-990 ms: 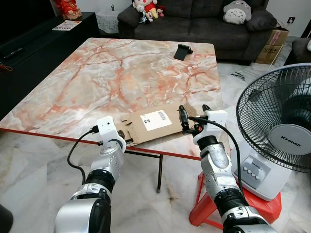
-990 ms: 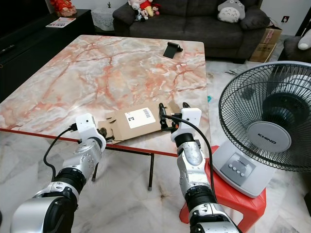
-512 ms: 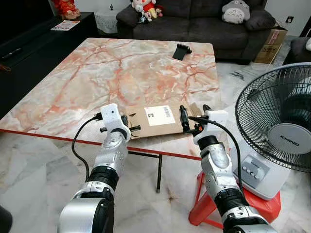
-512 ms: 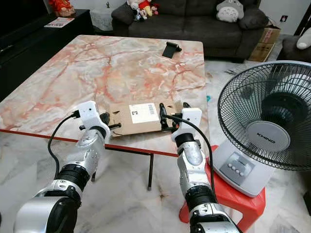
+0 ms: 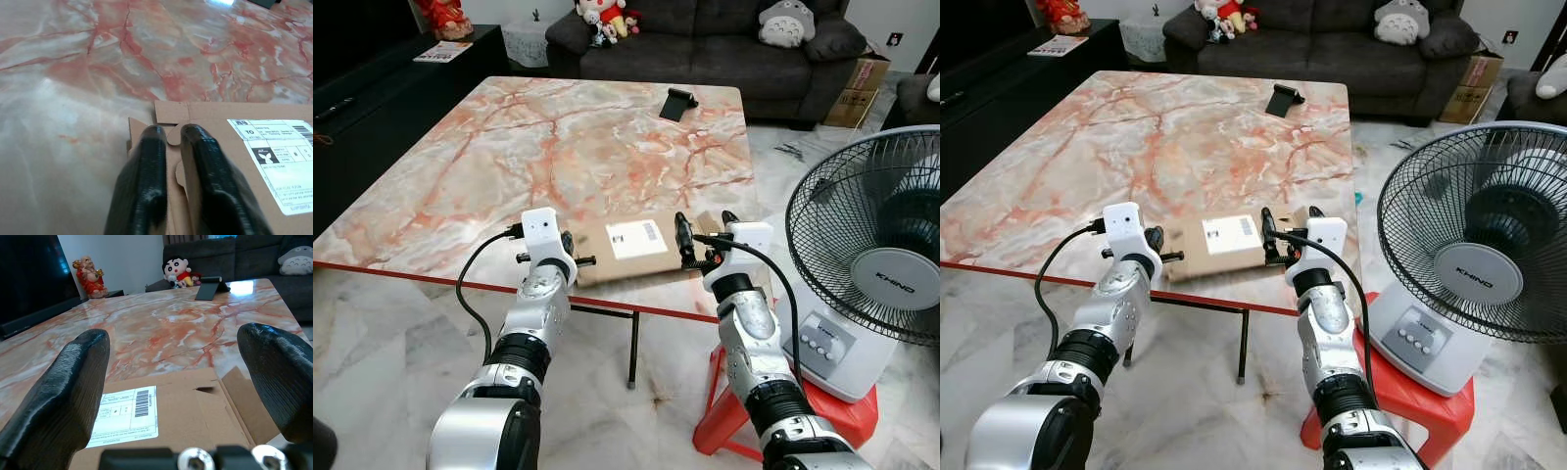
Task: Picking trash to rubbish bin
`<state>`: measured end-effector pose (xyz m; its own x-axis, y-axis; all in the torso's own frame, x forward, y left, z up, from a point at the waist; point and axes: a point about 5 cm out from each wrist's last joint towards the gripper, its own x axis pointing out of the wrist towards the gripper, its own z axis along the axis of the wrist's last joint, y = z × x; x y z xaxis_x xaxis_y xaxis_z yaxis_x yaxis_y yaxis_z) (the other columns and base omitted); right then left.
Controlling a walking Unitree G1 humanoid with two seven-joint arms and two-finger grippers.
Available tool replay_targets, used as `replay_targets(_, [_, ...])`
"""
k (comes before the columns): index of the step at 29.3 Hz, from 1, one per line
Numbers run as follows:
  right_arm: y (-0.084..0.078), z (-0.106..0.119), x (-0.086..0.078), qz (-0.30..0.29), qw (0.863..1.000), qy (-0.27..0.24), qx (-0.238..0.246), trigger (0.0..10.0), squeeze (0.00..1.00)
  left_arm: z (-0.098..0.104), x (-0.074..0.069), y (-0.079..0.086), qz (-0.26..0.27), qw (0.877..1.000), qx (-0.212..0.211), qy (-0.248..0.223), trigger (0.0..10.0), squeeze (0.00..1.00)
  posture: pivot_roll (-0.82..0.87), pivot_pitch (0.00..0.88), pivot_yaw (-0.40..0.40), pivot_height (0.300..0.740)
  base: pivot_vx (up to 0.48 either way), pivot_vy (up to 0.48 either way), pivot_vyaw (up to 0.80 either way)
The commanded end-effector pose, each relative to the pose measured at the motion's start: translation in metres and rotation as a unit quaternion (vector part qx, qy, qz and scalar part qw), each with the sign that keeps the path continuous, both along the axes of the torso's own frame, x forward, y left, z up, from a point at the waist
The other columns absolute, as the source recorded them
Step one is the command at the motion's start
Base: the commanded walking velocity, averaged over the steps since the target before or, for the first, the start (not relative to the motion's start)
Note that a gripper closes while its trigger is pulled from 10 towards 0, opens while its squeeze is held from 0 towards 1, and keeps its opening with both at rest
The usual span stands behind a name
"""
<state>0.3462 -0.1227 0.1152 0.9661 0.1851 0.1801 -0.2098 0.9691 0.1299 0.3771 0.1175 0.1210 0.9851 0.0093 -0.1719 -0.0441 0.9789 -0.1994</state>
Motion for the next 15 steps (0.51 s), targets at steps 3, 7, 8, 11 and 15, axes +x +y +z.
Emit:
replay_targets(3, [0.0032,0.0049,0.0022,0.003,1.000,-0.004,0.008,10.0,0.00,-0.0090,-0.0030,0.0003,-0.004,0.999,0.017,0.028,10.0,1.00,-0.10,0.009,0.032,0.740,0.000,0.000,0.00])
replay_targets(7, [0.0033,0.0049,0.0023,0.004,1.000,-0.004,0.009,10.0,0.00,-0.0070,-0.0023,0.0032,0.009,1.000,0.005,0.023,10.0,0.00,-0.10,0.007,0.033,0.740,0.000,0.000,0.00])
replay_targets(8, [0.0034,0.0049,0.0023,0.004,1.000,-0.004,0.009,10.0,0.00,-0.0058,-0.0020,0.0042,0.010,1.000,0.002,0.020,10.0,0.00,-0.10,0.007,0.033,0.740,0.000,0.000,0.00])
replay_targets(11, [0.0036,0.0049,0.0023,0.004,1.000,-0.004,0.008,10.0,0.00,-0.0063,-0.0025,0.0040,0.011,0.999,-0.037,0.019,10.0,0.00,-0.10,0.007,0.033,0.740,0.000,0.000,0.00])
replay_targets(15, [0.0039,0.0051,0.0024,0.005,1.000,-0.004,0.009,10.0,0.00,-0.0113,-0.0045,0.0055,0.012,0.998,-0.049,0.029,10.0,1.00,-0.10,0.009,0.034,0.740,0.000,0.000,0.00])
